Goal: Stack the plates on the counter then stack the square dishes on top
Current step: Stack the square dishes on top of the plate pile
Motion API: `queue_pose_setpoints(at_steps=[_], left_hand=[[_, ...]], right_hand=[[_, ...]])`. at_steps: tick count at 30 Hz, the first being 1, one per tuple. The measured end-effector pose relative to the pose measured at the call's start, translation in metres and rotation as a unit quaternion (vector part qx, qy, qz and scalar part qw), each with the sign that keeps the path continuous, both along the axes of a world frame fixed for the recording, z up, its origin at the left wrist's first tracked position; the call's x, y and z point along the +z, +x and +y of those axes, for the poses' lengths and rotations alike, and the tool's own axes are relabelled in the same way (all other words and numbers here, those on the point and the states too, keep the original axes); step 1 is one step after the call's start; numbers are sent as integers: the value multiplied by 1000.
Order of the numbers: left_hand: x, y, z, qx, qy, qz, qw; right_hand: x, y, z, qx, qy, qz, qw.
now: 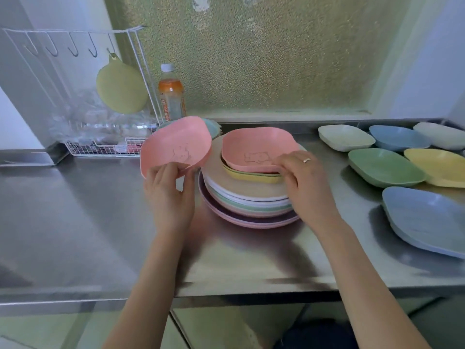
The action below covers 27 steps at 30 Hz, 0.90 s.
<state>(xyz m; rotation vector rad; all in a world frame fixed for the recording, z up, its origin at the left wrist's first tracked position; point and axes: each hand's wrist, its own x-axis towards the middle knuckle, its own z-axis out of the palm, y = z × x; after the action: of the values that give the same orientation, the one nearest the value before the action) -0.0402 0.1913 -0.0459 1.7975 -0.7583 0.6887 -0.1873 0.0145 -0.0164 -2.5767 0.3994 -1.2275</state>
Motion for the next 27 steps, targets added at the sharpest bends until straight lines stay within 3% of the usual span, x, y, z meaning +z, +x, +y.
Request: queue_pose_setpoints(at_steps=[11, 20, 24, 27], left_hand=[[-11, 6, 5, 16, 21, 20, 999], [3, -4, -2, 11, 1, -5, 1000], [31, -18, -23, -42, 0, -76, 996], [49, -21, -48, -106, 40, -90, 989]], right_hand=[[0, 6, 8, 3, -4, 93, 996], [0, 6, 8, 18, 52, 104, 993], [-1, -2, -1, 68, 193, -14, 979], [-1, -7, -5, 75, 274, -27, 959]])
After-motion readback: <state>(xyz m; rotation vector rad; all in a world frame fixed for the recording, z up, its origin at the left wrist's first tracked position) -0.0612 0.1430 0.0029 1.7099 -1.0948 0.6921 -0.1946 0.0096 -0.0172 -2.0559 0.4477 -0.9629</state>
